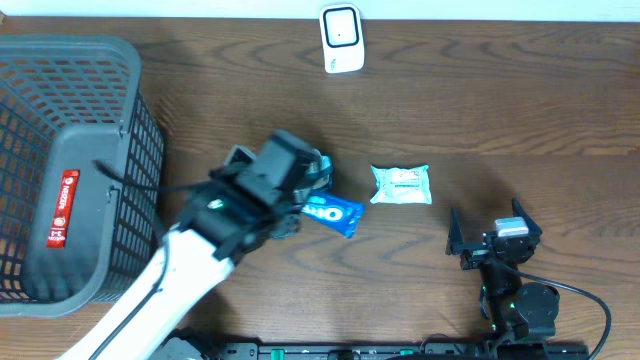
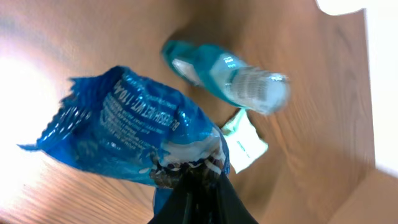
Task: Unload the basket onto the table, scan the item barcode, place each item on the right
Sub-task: 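Lift the Oreo pack out and move it toward the scanner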
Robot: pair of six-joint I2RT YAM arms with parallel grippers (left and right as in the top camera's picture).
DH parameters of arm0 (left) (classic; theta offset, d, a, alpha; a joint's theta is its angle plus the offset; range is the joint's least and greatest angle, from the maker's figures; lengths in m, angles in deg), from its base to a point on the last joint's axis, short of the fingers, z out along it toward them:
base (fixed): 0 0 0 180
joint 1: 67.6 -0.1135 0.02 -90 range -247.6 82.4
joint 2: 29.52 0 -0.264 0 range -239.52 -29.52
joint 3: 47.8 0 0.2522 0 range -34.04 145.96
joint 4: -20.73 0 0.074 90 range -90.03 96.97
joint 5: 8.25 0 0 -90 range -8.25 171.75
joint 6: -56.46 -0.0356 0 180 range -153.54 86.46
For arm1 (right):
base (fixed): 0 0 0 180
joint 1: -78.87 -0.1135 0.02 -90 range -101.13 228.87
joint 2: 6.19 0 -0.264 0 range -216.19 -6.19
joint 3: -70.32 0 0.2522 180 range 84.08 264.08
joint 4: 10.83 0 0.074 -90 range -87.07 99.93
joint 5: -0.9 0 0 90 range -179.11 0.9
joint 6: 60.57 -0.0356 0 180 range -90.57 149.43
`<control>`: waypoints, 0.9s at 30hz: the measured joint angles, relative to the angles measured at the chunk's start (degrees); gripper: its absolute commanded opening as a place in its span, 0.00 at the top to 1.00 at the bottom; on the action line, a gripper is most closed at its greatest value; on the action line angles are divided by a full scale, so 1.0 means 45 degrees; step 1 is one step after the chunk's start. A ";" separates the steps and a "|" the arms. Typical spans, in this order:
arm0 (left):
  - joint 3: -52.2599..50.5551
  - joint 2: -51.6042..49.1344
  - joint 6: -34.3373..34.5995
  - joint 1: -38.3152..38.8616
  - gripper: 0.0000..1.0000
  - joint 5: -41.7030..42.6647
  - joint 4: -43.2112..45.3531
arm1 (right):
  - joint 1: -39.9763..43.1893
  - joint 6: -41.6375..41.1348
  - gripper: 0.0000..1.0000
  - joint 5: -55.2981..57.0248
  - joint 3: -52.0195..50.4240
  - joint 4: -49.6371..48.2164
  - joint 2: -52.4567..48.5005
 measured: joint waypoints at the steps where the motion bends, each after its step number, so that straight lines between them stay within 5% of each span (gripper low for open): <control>1: 0.0000 -0.0330 0.0758 0.0262 0.93 -0.0068 0.0005 | 0.0000 0.0005 0.01 0.0000 0.0000 0.0000 0.0005; 11: -0.0019 -0.2467 0.4828 0.2001 0.93 -0.0515 0.0112 | 0.0000 0.0000 0.01 0.0000 0.0000 0.0005 0.0005; 27: -0.0024 -0.2555 0.5197 0.2710 0.93 -0.0913 0.1855 | 0.0000 0.0000 0.01 0.0000 0.0000 0.0005 0.0005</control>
